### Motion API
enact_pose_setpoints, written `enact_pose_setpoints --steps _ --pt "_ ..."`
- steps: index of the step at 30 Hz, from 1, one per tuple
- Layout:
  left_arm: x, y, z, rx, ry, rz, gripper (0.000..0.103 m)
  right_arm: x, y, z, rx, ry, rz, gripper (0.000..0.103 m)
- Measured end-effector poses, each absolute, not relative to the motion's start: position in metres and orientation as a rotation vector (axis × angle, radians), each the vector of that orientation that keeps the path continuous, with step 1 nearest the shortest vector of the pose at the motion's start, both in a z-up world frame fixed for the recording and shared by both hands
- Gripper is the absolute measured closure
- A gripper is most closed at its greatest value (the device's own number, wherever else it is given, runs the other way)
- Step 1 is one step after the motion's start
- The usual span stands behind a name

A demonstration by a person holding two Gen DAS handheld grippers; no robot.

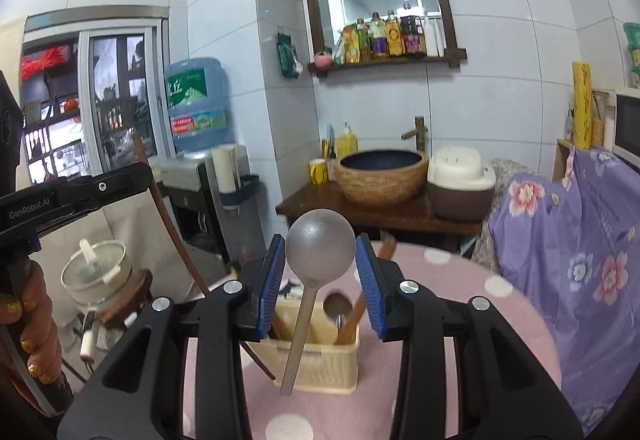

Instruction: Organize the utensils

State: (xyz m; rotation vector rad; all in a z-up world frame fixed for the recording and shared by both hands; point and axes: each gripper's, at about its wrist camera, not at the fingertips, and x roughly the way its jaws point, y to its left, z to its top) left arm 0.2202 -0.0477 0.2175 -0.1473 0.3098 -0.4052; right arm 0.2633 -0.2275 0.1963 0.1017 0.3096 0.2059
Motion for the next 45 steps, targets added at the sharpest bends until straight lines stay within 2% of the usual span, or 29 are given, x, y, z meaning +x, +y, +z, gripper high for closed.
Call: enact_pose_setpoints --steps 3,6,15,21,31,34,35,36,38,39,41,42,44,45 --pt "0.238 -0.054 0.227 -0.133 0.293 -0.367 0.095 0.286 -0.224 0.205 0.097 0.294 0.175 0.066" --pt "0.254 -0.06 0.214 -0.116 0.299 -0.324 0.095 0.302 -0.221 0.196 0.087 0.283 0.137 0.066" --pt "0.277 -0.067 0.124 -0.09 0.405 -0.277 0.095 0.324 -0.2 0.098 0.036 0.341 0.055 0.066" --pt "0.28 -0.065 0.08 -0.086 0.462 -0.259 0.095 0.327 -0.196 0.057 0.04 0.396 0.048 0.066" --pt "0.269 -0.073 0.08 -0.018 0.409 -0.241 0.095 0.321 -0.186 0.038 -0.002 0.393 0.043 0.065" --pt "0.265 -0.072 0.084 -0.013 0.387 -0.241 0.094 0.313 -0.186 0.041 -0.017 0.369 0.038 0.05" --pt "0.262 -0.072 0.084 -0.011 0.38 -0.242 0.092 0.308 -0.187 0.043 -0.021 0.353 0.03 0.042" --pt "0.259 -0.07 0.086 -0.01 0.375 -0.243 0.09 0.304 -0.188 0.046 -0.023 0.34 0.025 0.041" --pt "0.252 -0.067 0.088 -0.016 0.359 -0.242 0.07 0.295 -0.189 0.05 -0.019 0.33 0.027 0.041" --pt "0.247 -0.064 0.09 -0.021 0.349 -0.24 0.064 0.291 -0.191 0.052 -0.015 0.33 0.03 0.035" --pt "0.235 -0.058 0.092 -0.028 0.326 -0.23 0.044 0.277 -0.196 0.054 -0.006 0.333 0.025 0.027" --pt "0.227 -0.053 0.092 -0.032 0.309 -0.223 0.04 0.27 -0.199 0.054 -0.005 0.333 0.024 0.024" --pt "0.21 -0.043 0.089 -0.031 0.282 -0.201 0.02 0.249 -0.205 0.053 -0.016 0.331 0.02 0.016" --pt "0.198 -0.036 0.085 -0.027 0.267 -0.182 0.015 0.239 -0.207 0.052 -0.024 0.331 0.015 0.011"
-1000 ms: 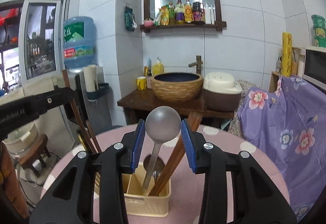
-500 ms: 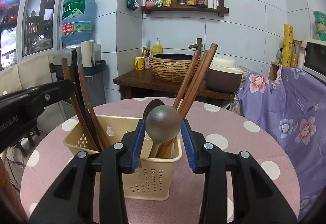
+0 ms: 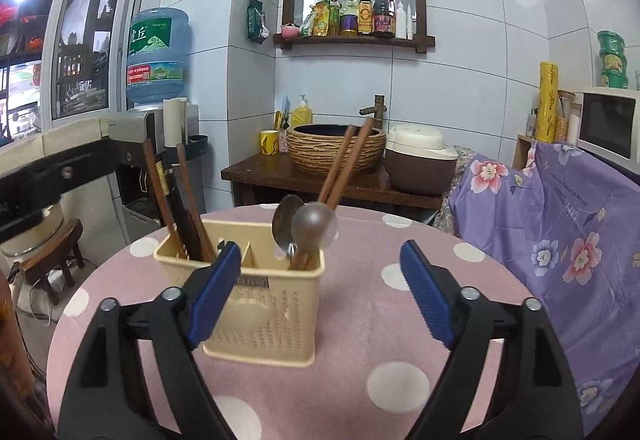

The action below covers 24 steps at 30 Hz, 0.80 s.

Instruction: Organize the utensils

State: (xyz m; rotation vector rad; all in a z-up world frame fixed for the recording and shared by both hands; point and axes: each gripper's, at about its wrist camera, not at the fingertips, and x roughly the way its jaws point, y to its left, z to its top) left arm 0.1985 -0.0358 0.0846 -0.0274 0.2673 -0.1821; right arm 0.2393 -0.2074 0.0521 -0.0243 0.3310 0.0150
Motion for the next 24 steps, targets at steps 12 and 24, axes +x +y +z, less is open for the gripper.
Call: enact_pose_setpoints --steps 12,24 --pt "0.093 0.019 0.004 -0.121 0.363 -0.093 0.005 0.099 -0.245 -0.021 0.031 0.396 -0.093 0.006" --pt "0.004 0.018 -0.011 -0.1 0.299 -0.1 0.005 -0.014 -0.199 -0.015 -0.012 0.257 -0.005 0.006"
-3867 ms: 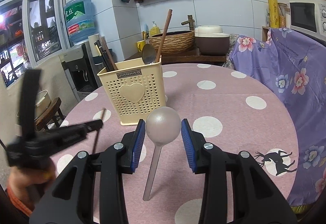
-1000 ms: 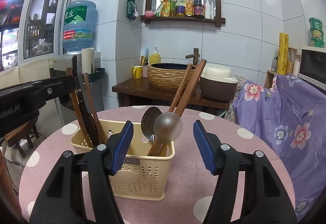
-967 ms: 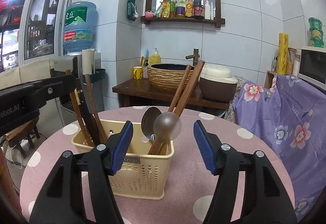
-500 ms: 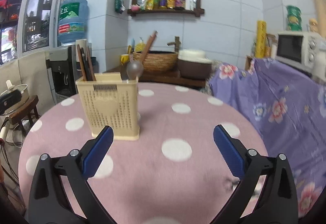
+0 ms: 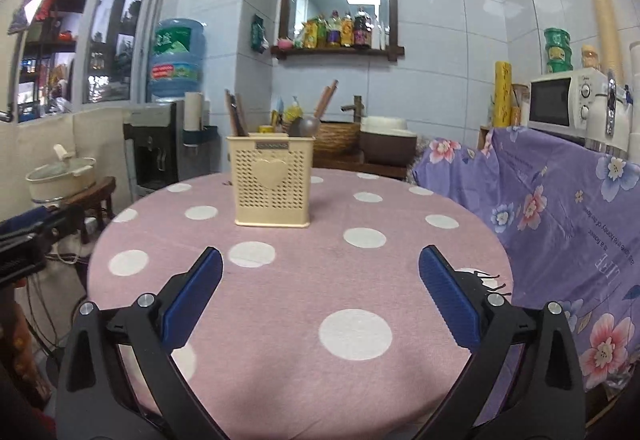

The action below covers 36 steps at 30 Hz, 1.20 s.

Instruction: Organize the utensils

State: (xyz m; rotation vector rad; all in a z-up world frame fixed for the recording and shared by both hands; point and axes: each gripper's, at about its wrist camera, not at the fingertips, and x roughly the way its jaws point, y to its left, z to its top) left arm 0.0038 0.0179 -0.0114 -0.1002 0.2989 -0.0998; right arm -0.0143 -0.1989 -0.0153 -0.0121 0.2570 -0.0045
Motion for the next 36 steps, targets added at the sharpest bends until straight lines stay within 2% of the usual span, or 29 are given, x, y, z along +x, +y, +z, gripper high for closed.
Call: enact_pose_setpoints --steps 10,36 --pt "-0.016 0.014 -0.006 -0.071 0.239 -0.105 0.005 -0.037 -0.177 -0.004 -0.06 0.211 0.039 0.006" --pt "-0.019 0.017 -0.008 -0.075 0.246 -0.094 0.005 -0.034 -0.181 -0.006 -0.049 0.224 0.027 0.006"
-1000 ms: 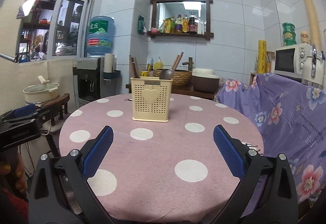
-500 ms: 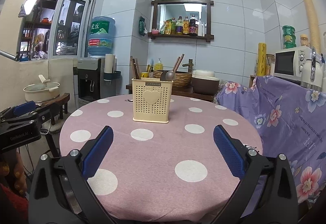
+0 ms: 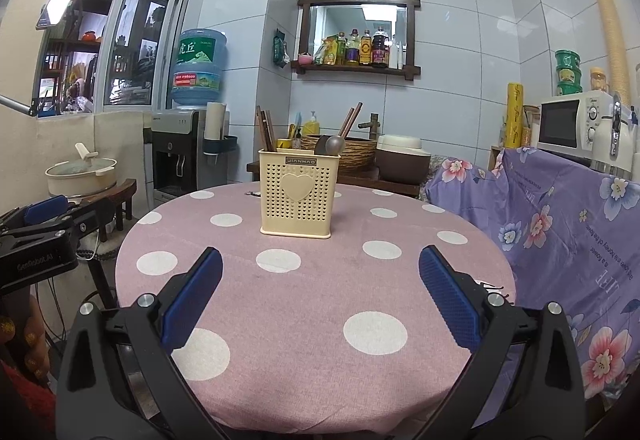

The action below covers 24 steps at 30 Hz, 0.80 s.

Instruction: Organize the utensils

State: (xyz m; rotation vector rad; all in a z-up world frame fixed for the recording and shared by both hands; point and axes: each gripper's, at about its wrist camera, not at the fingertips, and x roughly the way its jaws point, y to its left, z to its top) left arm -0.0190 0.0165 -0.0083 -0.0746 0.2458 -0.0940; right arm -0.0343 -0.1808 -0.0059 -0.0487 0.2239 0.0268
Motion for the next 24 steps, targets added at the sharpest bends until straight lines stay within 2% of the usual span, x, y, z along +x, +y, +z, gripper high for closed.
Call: enact_pose_setpoints --steps 24 --pt "-0.0191 0.0146 -0.0072 -0.041 0.251 -0.097 0.005 -0.0347 -0.1802 -0.0072 -0.048 0.227 0.027 0.006"
